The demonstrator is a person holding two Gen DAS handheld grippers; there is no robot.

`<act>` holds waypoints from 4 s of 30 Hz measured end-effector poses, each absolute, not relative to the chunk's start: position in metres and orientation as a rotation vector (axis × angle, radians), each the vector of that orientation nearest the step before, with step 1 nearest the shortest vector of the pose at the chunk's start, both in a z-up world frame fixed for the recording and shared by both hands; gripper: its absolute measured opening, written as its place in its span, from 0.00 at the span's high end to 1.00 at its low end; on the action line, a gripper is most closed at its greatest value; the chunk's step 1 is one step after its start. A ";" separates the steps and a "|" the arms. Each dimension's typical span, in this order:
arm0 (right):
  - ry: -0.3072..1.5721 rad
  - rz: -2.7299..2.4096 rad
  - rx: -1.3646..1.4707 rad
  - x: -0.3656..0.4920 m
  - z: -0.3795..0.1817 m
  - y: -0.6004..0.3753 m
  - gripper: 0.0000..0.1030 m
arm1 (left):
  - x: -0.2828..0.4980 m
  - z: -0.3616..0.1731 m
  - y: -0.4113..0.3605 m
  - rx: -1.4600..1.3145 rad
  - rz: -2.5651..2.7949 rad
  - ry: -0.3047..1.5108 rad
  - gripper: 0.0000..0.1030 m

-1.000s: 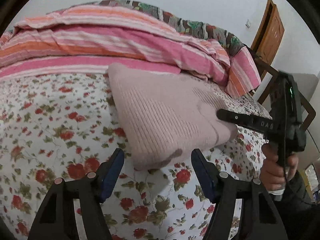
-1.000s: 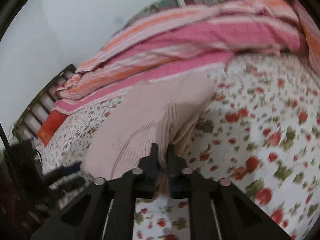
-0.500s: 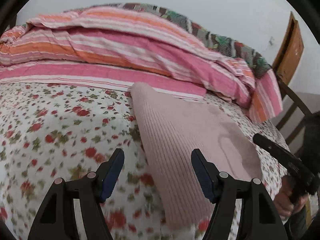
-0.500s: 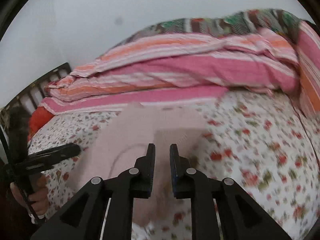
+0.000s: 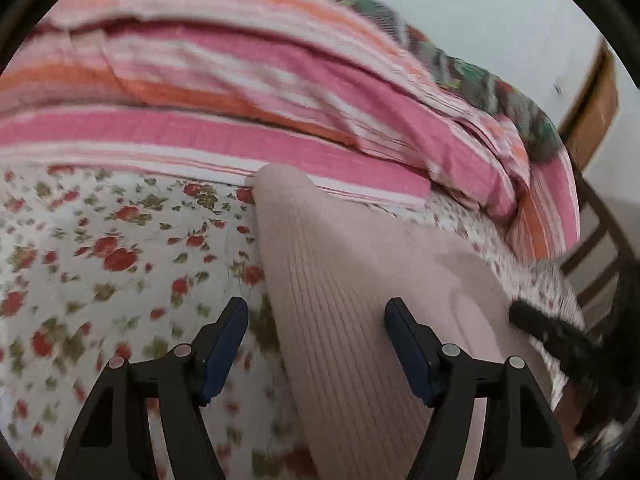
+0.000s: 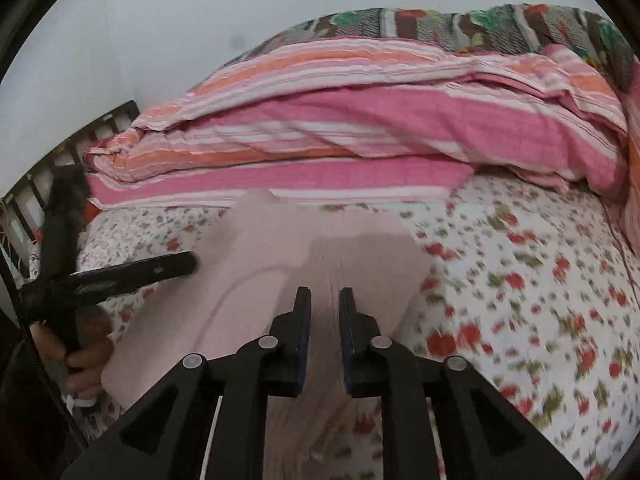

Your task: Fold small clothes

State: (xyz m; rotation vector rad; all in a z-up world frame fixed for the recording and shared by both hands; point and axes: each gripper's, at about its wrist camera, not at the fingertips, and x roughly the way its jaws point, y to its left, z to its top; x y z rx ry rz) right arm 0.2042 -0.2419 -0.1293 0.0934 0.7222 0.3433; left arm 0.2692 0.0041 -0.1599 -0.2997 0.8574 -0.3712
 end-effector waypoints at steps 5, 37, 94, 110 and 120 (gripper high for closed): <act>0.751 0.345 0.093 0.219 -0.154 -0.239 0.86 | 0.310 -0.186 0.009 -0.448 -0.404 0.951 0.42; 0.776 0.198 0.127 0.236 -0.153 -0.260 0.83 | 0.270 -0.157 -0.031 -0.054 -0.235 0.776 0.68; 0.640 0.142 -0.006 0.173 -0.169 -0.228 0.64 | 0.169 -0.169 -0.030 -0.013 -0.191 0.574 0.35; 0.641 0.132 0.024 0.172 -0.169 -0.233 0.55 | 0.164 -0.167 -0.029 -0.030 -0.187 0.568 0.35; 0.633 0.131 0.053 0.169 -0.168 -0.235 0.48 | 0.165 -0.166 -0.024 -0.053 -0.191 0.565 0.31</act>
